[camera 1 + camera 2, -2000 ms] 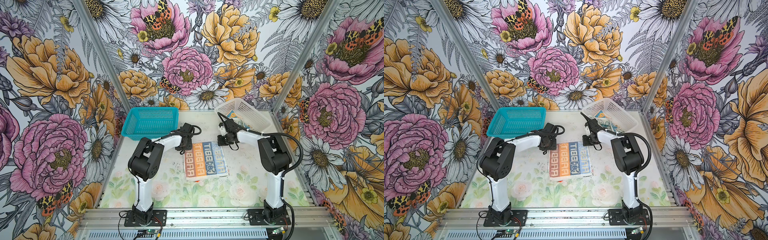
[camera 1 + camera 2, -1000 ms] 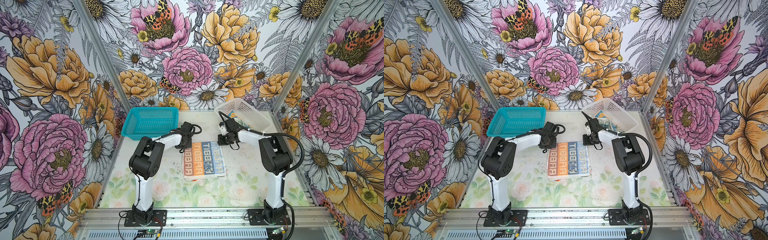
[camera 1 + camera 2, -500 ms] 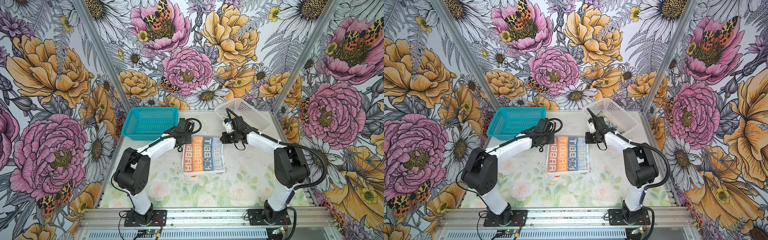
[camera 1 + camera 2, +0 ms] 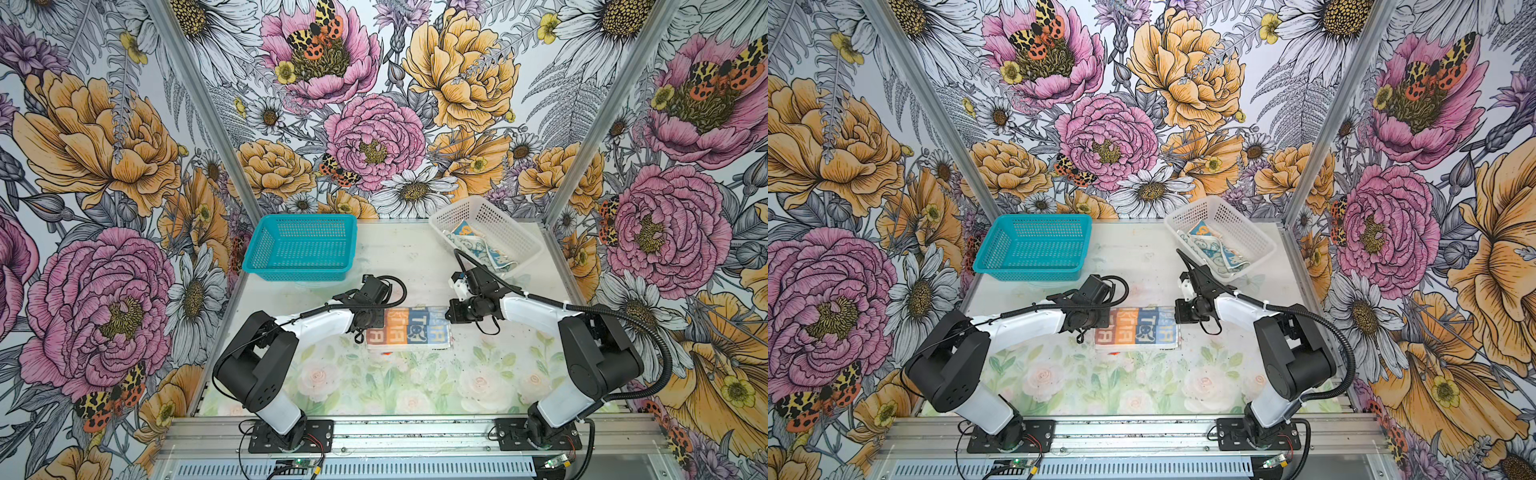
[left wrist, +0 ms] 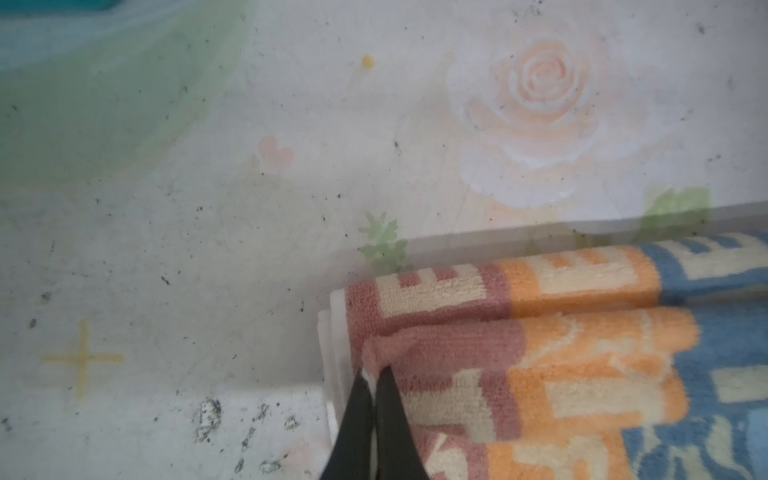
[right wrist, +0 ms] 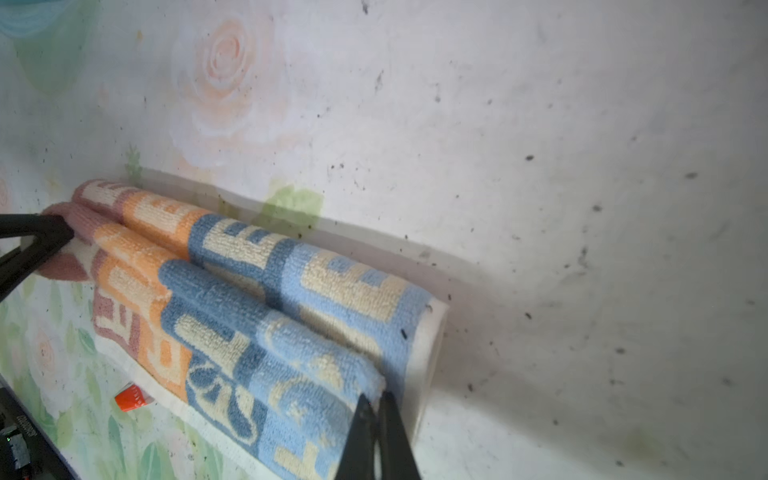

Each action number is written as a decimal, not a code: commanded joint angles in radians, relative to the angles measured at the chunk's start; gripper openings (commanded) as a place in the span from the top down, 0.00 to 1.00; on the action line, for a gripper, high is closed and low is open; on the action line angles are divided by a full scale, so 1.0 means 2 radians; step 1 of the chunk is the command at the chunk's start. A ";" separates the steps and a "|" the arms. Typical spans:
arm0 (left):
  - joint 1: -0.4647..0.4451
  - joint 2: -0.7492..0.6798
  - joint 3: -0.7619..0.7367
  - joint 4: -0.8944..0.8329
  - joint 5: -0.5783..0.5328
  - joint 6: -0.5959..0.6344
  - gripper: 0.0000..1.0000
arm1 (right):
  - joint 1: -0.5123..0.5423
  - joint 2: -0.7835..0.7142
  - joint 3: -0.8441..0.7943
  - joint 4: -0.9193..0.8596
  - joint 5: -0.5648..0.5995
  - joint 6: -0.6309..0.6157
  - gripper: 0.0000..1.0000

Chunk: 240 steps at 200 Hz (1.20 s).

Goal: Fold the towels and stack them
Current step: 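Hold the folded edge with both grippers and press it down onto the towel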

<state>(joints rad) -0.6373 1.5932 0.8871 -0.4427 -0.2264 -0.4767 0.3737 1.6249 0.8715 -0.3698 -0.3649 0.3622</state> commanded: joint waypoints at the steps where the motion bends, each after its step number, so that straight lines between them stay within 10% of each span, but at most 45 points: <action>1: 0.016 -0.024 -0.006 0.002 -0.042 -0.014 1.00 | 0.000 -0.026 -0.006 0.010 0.016 0.011 1.00; 152: -0.006 -0.023 -0.073 0.044 -0.022 -0.064 1.00 | 0.043 0.008 -0.030 0.038 0.029 0.027 1.00; 240: 0.059 0.025 0.028 0.049 -0.016 0.003 1.00 | -0.011 0.082 0.067 0.042 0.008 0.030 1.00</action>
<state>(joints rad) -0.5472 1.6447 0.8852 -0.3313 -0.2291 -0.5293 0.3794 1.7699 0.9588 -0.2665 -0.3786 0.4225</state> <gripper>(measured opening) 0.051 0.048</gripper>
